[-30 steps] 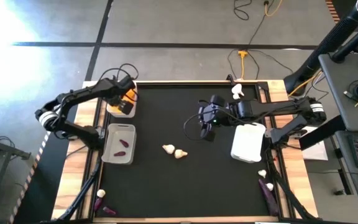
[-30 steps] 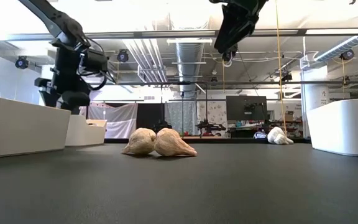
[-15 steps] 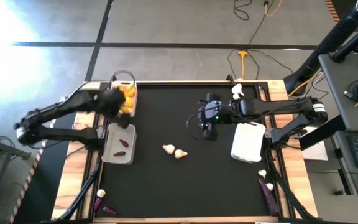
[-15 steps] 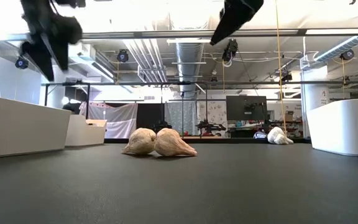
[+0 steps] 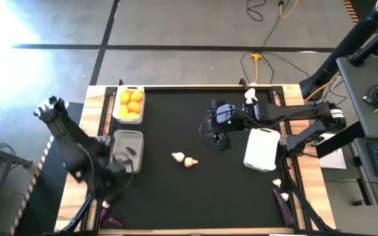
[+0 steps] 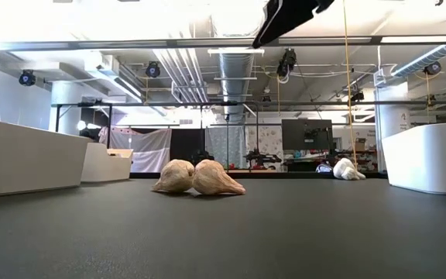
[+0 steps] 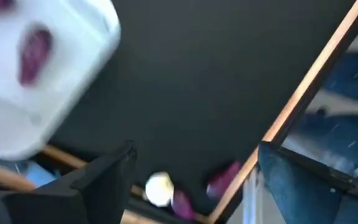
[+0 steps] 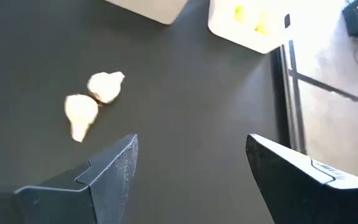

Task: Sort produce into baskets
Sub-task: Put the violet eggplant into the gray bin

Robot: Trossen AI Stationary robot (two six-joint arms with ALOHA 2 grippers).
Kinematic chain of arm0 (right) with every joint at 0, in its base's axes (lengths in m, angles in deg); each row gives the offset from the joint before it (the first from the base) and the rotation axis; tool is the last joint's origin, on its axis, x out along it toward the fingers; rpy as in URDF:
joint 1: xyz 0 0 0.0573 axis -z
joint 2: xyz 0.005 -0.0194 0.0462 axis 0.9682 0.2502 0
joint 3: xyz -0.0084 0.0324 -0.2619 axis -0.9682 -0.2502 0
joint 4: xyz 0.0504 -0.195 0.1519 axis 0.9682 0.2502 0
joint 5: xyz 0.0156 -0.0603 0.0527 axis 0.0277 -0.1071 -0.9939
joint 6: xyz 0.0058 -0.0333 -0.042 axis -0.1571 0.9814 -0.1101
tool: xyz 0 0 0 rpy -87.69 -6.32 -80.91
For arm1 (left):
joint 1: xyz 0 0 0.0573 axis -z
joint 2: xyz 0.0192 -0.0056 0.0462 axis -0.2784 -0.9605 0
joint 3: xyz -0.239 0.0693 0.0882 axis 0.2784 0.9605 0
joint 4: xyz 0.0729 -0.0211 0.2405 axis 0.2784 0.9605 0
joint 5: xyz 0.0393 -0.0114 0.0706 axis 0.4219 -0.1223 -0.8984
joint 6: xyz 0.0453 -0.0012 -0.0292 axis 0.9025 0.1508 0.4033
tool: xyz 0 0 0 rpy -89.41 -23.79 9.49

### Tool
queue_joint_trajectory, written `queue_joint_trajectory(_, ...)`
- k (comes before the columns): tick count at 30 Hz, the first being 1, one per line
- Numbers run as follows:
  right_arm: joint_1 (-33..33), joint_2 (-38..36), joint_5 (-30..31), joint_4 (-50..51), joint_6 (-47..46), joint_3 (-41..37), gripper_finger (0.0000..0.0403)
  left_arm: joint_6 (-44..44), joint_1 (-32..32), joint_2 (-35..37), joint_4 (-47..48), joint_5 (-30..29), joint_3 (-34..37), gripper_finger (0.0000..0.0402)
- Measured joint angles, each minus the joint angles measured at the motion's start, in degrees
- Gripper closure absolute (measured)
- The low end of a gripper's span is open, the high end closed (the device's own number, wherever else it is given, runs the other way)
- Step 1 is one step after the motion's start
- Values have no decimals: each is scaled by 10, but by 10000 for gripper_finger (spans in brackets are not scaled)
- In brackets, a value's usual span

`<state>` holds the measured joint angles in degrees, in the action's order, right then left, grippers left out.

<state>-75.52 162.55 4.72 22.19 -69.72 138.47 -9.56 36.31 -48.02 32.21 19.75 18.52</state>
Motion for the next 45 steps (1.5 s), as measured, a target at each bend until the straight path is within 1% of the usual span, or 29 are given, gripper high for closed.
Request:
queue_joint_trajectory(2,-13,-1,4,0,-23,0,110,6,16,-38,-29,27,-5,84)
queue_joint_trajectory(5,-38,0,13,-2,-75,0,110,40,20,-94,-78,76,-6,84)
queue_joint_trajectory(8,-74,0,44,-2,-129,0,110,62,20,-147,-122,139,-6,84)
queue_joint_trajectory(12,-134,0,86,1,-205,0,110,74,22,-209,-145,193,-6,84)
queue_joint_trajectory(17,-198,0,137,18,-315,0,110,110,23,-266,-145,204,-16,84)
queue_joint_trajectory(22,-229,0,170,57,-390,0,110,159,31,-319,-144,215,-55,84)
queue_joint_trajectory(29,-234,5,170,95,-415,-1,110,199,59,-385,-137,255,-80,88)
queue_joint_trajectory(37,-232,6,172,97,-416,-1,115,209,71,-412,-139,257,-97,93)
queue_joint_trajectory(39,-232,6,171,97,-417,-1,119,215,71,-422,-138,257,-96,107)
queue_joint_trajectory(41,-232,6,172,97,-425,-1,124,221,71,-429,-137,257,-96,132)
queue_joint_trajectory(45,-232,6,171,97,-428,-1,135,230,71,-433,-136,254,-100,209)
